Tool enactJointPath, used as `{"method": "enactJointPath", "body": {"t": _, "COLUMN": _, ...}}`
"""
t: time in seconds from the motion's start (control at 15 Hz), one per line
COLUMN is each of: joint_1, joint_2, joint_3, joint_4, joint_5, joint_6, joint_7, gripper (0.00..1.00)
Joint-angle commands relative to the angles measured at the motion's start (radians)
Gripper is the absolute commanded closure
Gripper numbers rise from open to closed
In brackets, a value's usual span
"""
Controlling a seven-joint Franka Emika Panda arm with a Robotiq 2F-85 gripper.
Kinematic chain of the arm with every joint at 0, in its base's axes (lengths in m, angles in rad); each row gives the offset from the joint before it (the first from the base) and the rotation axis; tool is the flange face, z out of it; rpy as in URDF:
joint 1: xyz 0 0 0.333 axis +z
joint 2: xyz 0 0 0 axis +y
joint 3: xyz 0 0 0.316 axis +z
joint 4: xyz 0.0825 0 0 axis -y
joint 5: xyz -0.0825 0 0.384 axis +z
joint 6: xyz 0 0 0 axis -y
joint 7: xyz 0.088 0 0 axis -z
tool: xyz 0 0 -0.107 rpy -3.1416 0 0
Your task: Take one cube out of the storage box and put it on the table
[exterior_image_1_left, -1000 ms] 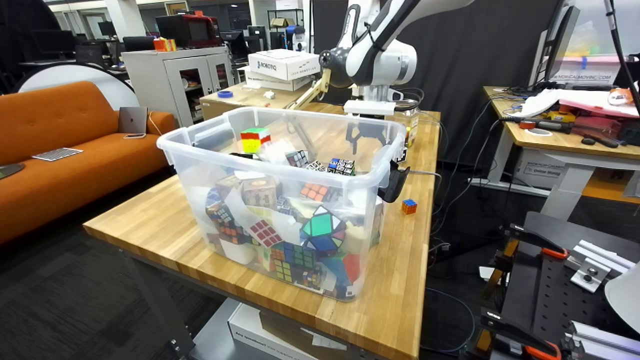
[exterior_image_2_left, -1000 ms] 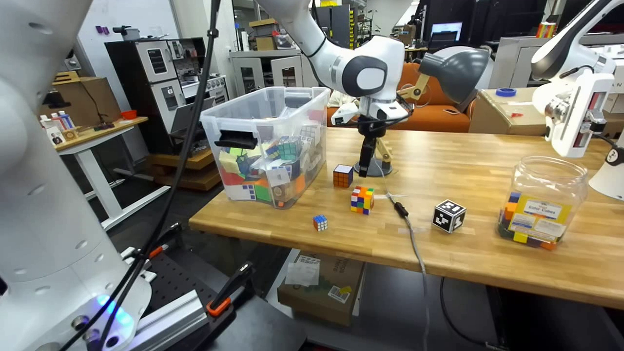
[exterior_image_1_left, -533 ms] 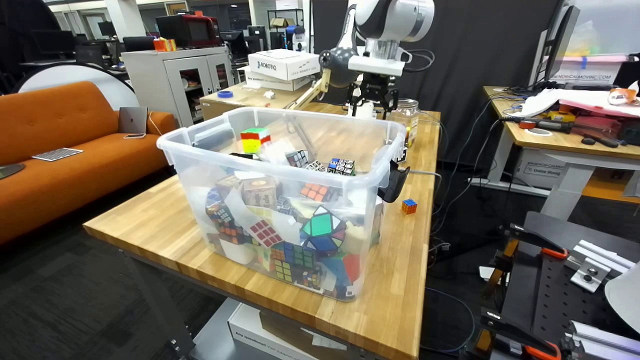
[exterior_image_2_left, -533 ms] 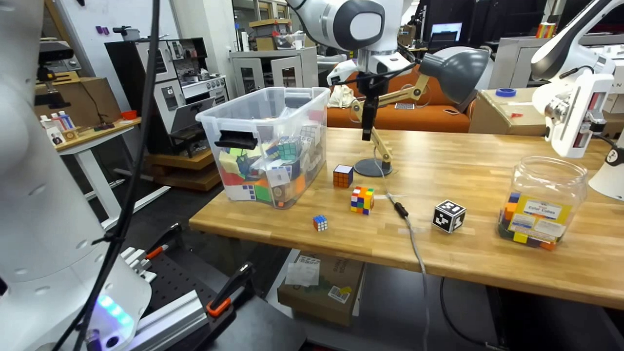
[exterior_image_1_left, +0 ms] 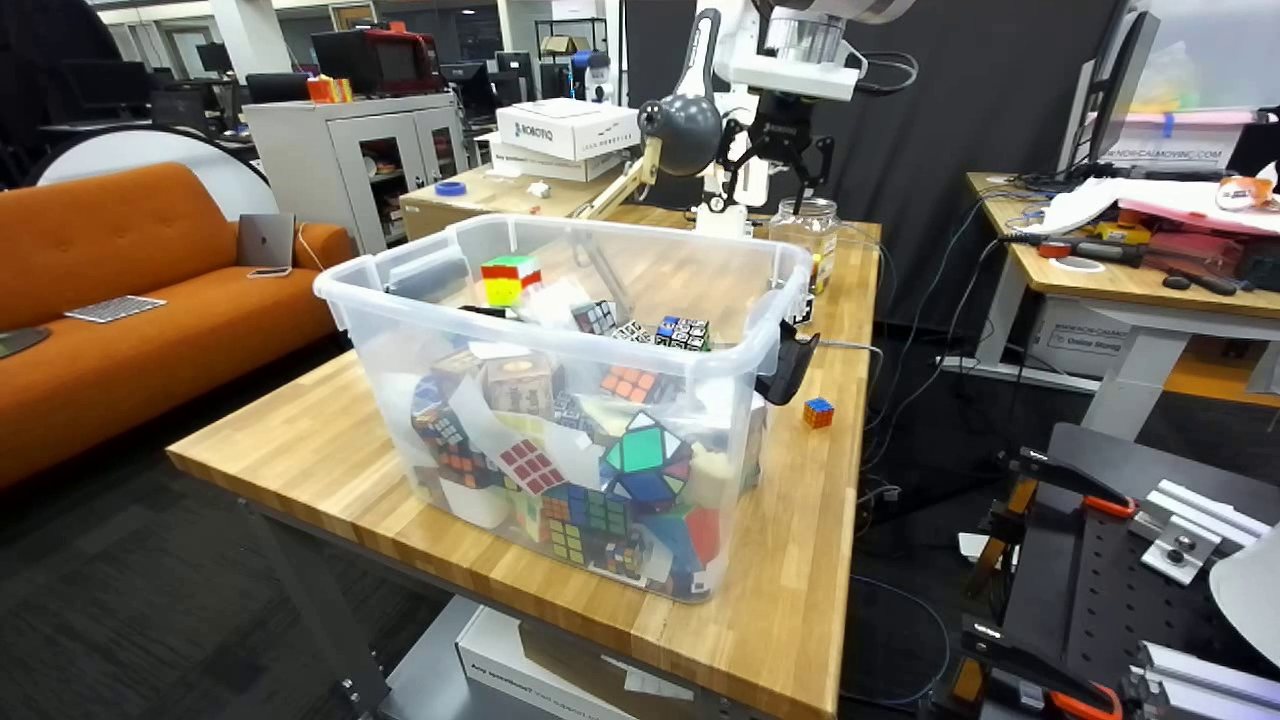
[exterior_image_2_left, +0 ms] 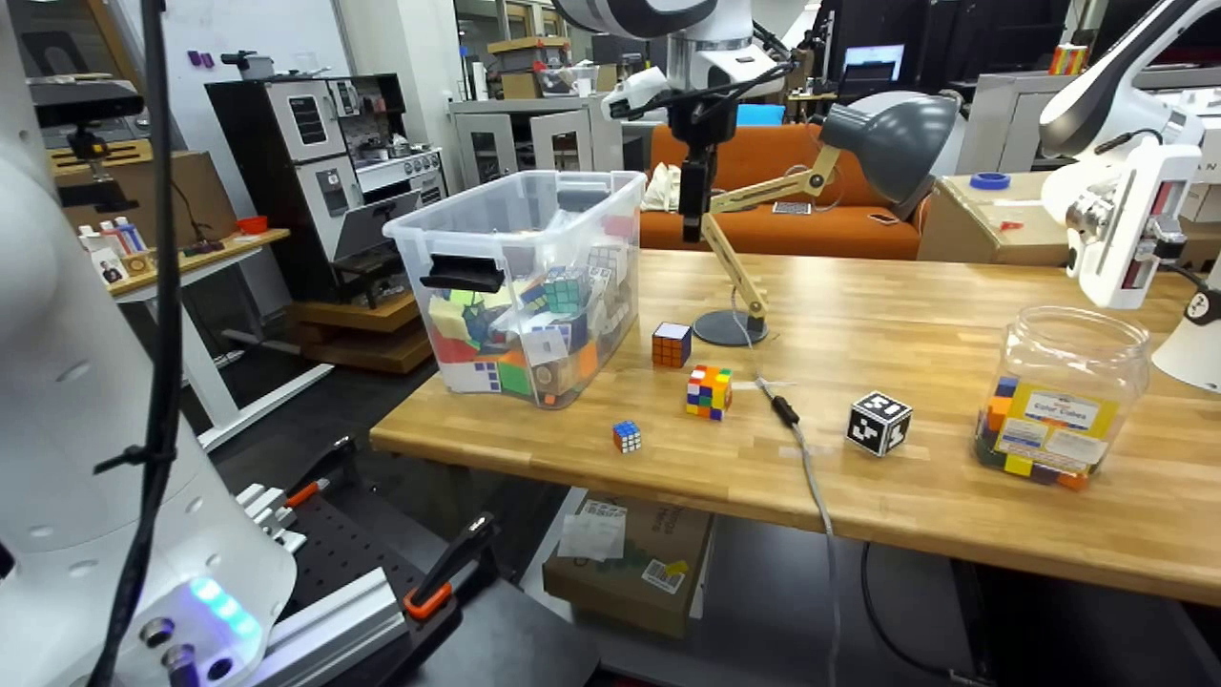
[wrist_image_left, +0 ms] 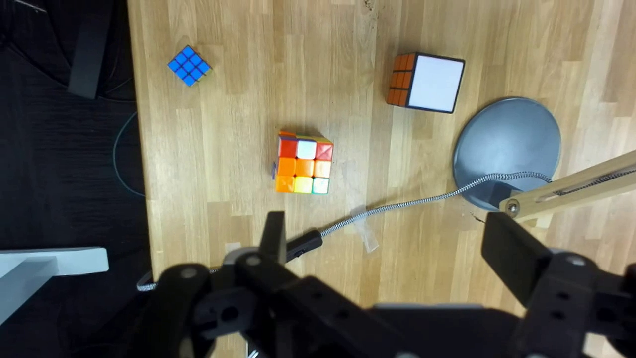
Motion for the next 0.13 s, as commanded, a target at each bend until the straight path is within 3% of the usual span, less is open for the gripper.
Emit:
{"method": "enactJointPath", "body": {"t": 0.0, "joint_1": 0.002, "joint_2": 0.003, "joint_3": -0.002, "joint_4": 0.001, "joint_5": 0.000, "joint_6": -0.002, "joint_7": -0.001, "gripper": 0.00}}
{"method": "enactJointPath", "body": {"t": 0.07, "joint_1": 0.002, "joint_2": 0.004, "joint_3": -0.002, "joint_4": 0.001, "joint_5": 0.000, "joint_6": -0.002, "joint_7": -0.001, "gripper": 0.00}}
